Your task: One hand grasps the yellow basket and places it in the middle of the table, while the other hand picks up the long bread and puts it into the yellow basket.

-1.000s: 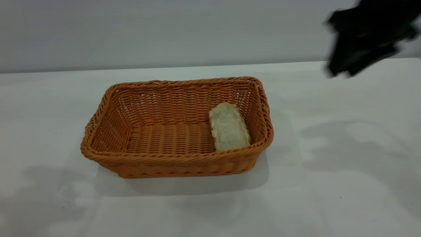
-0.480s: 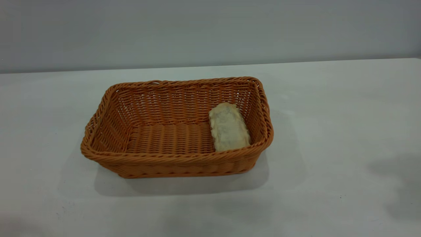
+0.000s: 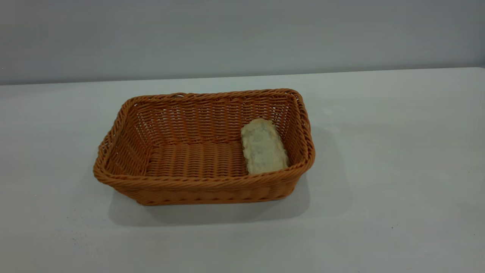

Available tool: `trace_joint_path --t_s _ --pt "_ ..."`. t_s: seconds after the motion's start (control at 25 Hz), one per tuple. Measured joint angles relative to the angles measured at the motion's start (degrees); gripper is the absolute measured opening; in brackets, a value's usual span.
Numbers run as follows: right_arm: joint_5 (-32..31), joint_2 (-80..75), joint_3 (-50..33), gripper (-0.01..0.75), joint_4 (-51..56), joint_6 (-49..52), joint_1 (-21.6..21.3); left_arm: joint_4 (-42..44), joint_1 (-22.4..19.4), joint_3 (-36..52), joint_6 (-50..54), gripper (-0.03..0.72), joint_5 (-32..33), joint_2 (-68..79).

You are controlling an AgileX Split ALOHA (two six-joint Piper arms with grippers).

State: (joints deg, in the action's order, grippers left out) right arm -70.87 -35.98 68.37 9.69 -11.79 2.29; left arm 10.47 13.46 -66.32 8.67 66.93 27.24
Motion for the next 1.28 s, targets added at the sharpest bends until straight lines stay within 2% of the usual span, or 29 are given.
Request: trace_joint_path --t_s 0.2,0.48,0.72,1.0,1.28 --pt "0.00 13.18 -8.91 0.363 3.38 -2.08 0.00 -0.63 0.00 0.00 0.03 0.553 0.00 -7.56" --pt "0.00 24.10 -24.21 0.363 4.85 -4.70 0.00 -1.28 0.00 1.50 -0.75 0.553 0.00 -16.33" --pt "1.37 30.55 -37.02 0.363 1.41 -5.70 0.00 -1.87 0.00 15.91 -2.62 0.553 0.00 -25.84" --pt "4.31 33.79 -40.79 0.363 1.10 -5.70 0.00 -2.20 0.00 31.19 -2.17 0.553 0.00 -28.63" --pt "4.65 33.79 -40.83 0.363 0.80 -5.65 0.00 -3.14 0.00 36.61 -1.53 0.552 -0.55 -28.58"
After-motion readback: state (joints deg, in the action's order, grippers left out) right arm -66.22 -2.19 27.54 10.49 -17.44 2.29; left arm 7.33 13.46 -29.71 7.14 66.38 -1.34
